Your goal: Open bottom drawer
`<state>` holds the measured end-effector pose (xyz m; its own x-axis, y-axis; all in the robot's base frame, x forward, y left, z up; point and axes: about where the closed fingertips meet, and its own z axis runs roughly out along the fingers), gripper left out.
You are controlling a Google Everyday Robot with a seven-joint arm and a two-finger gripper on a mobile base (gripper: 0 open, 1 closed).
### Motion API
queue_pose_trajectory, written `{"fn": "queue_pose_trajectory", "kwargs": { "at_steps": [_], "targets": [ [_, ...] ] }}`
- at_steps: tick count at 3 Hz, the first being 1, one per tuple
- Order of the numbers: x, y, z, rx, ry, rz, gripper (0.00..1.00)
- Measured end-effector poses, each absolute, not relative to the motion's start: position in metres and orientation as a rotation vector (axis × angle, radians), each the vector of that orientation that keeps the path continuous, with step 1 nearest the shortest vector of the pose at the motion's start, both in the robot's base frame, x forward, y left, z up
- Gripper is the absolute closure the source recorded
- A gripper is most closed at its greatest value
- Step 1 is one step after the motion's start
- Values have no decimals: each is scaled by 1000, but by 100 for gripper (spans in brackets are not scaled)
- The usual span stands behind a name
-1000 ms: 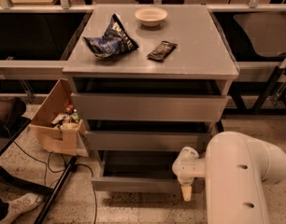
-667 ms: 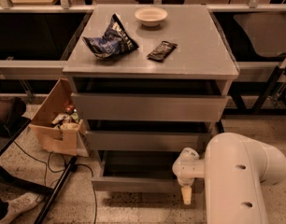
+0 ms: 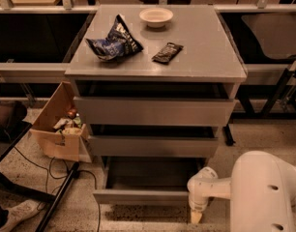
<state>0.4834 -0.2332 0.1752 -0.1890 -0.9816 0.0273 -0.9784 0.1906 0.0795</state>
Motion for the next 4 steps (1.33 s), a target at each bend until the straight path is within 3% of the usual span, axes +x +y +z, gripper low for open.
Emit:
{"fn": "queue_pose_trajectory", "kwargs": {
  "at_steps": [2,3,4],
  "targets": [
    [483,-233,189,1951,-2368,-68,87],
    [463,-237,193,1895,-2381,-78,100],
    [464,-237,193,1895,-2381,-78,100]
  ]
}}
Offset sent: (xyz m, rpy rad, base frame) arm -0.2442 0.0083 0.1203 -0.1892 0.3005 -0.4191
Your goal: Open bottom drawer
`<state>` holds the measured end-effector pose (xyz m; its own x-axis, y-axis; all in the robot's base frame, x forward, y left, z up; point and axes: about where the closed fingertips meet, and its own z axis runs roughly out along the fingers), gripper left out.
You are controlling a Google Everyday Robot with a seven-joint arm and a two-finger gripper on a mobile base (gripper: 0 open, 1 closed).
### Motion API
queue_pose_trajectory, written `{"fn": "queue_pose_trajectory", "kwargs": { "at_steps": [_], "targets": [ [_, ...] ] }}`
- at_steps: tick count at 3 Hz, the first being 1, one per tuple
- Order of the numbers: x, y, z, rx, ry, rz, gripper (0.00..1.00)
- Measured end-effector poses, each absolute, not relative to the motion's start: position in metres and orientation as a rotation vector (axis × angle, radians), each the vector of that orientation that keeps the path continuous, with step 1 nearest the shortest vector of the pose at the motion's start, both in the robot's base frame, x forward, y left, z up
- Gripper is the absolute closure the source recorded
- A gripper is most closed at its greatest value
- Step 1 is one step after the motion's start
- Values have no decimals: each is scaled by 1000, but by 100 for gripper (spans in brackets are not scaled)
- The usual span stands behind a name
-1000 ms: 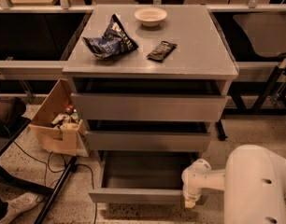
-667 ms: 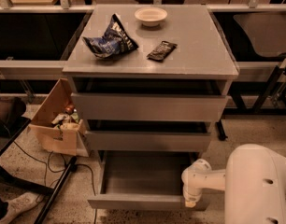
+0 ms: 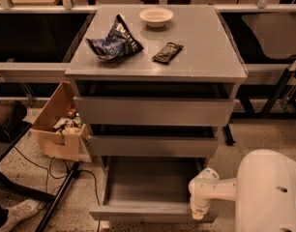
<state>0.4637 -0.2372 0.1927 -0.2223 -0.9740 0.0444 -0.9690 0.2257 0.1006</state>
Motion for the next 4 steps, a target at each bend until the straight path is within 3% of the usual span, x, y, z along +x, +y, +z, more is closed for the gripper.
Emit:
{"fn": "queue_pose_trajectory", "kwargs": {
  "at_steps": [4],
  "targets": [
    [428,-239,198,1797,-2428,-130,100]
  ]
}}
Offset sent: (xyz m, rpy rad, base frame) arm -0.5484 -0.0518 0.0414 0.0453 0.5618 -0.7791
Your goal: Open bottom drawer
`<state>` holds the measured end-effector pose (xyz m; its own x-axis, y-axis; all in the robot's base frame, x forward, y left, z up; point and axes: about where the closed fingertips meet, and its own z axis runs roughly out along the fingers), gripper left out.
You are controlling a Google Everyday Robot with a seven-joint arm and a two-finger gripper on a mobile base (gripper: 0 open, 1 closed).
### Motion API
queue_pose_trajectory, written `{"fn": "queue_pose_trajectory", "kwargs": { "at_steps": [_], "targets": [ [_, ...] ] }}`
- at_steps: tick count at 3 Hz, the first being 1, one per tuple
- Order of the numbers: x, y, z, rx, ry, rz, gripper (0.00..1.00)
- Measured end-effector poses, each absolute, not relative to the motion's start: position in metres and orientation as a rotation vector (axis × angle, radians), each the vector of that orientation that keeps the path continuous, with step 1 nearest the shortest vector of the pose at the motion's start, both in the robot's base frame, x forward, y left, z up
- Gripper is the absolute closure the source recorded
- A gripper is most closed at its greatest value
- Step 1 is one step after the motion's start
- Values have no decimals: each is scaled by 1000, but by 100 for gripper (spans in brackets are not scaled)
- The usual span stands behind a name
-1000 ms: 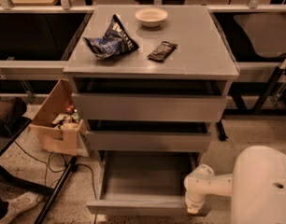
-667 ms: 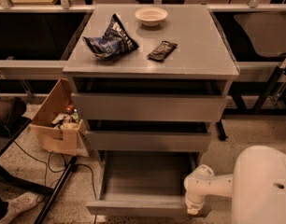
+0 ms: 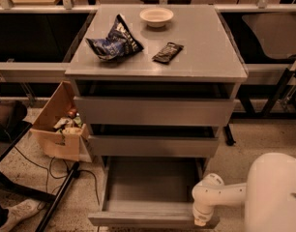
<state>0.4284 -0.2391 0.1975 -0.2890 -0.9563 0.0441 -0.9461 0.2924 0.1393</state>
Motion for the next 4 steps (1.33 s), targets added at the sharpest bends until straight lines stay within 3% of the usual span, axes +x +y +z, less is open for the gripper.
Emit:
{"fn": "queue_pose_trajectory", "kwargs": {
  "at_steps": [4],
  "targets": [
    [404,-240,197,1734,-2446,-182,100]
  ]
}}
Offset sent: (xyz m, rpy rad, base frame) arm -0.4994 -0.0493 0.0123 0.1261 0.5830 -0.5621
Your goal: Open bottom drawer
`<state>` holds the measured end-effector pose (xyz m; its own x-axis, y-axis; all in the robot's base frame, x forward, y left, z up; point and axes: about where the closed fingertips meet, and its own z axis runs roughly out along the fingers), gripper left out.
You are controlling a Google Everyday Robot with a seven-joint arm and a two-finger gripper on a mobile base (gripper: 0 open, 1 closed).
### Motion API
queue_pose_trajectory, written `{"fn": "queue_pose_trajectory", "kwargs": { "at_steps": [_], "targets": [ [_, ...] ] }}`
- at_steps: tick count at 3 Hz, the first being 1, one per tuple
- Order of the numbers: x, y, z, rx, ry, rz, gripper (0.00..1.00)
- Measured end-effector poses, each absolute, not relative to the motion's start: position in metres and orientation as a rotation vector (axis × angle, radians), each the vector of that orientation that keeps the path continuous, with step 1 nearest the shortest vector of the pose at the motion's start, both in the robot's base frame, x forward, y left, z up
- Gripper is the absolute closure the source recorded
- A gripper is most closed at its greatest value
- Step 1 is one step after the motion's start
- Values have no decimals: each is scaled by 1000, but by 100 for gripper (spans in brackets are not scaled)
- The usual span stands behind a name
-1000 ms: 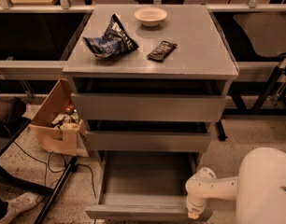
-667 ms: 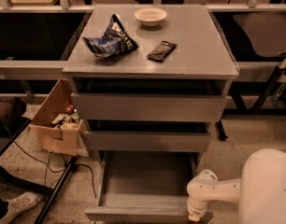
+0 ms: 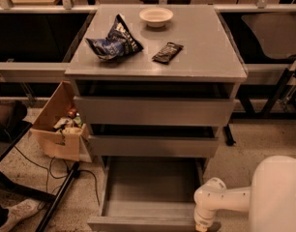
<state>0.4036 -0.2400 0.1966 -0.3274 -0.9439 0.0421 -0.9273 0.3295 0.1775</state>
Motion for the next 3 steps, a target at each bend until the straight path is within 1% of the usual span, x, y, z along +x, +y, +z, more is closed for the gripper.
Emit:
{"fn": "queue_pose_trajectory", "kwargs": {
  "at_steps": [1,3],
  "targets": [
    [406,-239,197,1734,-2446,-182,100],
    [388,-216,198,1634,-2551,-301,100]
  ]
}}
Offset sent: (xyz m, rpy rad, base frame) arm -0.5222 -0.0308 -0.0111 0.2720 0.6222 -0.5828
